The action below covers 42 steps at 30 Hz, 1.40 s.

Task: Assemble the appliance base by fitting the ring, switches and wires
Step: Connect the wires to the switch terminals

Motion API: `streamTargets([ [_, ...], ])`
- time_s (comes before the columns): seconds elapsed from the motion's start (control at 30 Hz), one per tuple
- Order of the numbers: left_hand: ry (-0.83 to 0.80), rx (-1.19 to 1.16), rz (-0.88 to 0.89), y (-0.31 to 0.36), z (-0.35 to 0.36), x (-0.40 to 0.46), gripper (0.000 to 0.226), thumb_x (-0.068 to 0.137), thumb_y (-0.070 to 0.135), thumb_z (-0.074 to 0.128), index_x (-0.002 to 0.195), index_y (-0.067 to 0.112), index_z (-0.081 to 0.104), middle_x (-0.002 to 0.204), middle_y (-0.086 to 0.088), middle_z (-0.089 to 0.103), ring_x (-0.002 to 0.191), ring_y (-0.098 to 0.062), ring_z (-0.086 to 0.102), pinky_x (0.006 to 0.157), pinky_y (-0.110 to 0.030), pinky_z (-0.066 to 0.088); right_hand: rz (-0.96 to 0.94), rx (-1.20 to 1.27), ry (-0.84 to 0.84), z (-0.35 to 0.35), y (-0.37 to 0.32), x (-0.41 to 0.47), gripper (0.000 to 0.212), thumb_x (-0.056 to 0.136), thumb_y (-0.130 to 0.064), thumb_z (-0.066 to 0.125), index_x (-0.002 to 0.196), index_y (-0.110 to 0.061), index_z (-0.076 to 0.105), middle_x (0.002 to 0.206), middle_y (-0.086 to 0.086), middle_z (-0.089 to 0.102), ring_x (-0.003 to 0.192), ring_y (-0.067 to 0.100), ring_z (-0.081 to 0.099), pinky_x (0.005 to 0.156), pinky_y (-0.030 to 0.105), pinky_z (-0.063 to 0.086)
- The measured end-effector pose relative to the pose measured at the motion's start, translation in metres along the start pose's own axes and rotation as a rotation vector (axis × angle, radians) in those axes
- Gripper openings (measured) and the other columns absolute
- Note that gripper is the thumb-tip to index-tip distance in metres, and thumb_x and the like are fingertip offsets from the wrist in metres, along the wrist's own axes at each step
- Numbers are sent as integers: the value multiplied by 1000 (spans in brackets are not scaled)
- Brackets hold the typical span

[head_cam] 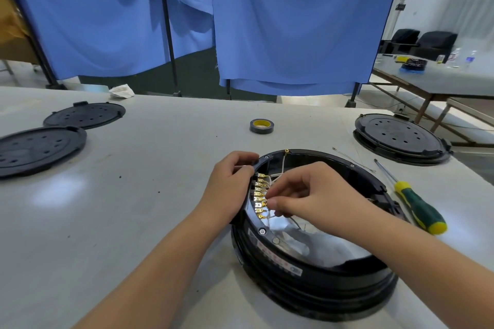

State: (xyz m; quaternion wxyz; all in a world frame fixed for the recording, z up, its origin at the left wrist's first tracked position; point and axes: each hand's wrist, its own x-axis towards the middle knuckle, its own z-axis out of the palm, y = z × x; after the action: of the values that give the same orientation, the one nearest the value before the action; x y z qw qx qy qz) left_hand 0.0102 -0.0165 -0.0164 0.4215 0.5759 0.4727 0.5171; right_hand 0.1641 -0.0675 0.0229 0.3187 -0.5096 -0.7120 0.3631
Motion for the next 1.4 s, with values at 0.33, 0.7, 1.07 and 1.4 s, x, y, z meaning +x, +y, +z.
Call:
streamTargets([
  [0.33,0,1,15,-1,0,0,30,90,-1,48,100,21,65,97,7,68,90,-5,63,66,-6,47,-30,-125,27,4,0,-2,12,81,-13,74,76,-24,74,69,-7,72,63,1,66,64,11,49],
  [0.7,3,-12,17,-1,1,1,30,91,-1,47,101,20,65,95,8,67,87,-4,63,64,-6,46,-57,-215,28,7,1,-3,9,85,-19,70,80,-25,72,74,-9,70,72,3,62,71,19,52],
  [1.07,9,-6,26,-2,1,2,30,90,-2,47,98,22,65,95,9,67,88,-3,62,65,-4,45,-70,-184,25,8,3,-3,15,84,-14,71,78,-29,71,74,-10,70,71,2,63,72,20,53],
  [1.4,19,-5,28,-2,2,1,29,90,-2,47,101,17,66,94,8,67,86,-1,61,63,-3,44,-78,-208,26,9,3,-3,13,84,-17,70,80,-29,71,74,-11,69,73,1,63,73,20,52],
])
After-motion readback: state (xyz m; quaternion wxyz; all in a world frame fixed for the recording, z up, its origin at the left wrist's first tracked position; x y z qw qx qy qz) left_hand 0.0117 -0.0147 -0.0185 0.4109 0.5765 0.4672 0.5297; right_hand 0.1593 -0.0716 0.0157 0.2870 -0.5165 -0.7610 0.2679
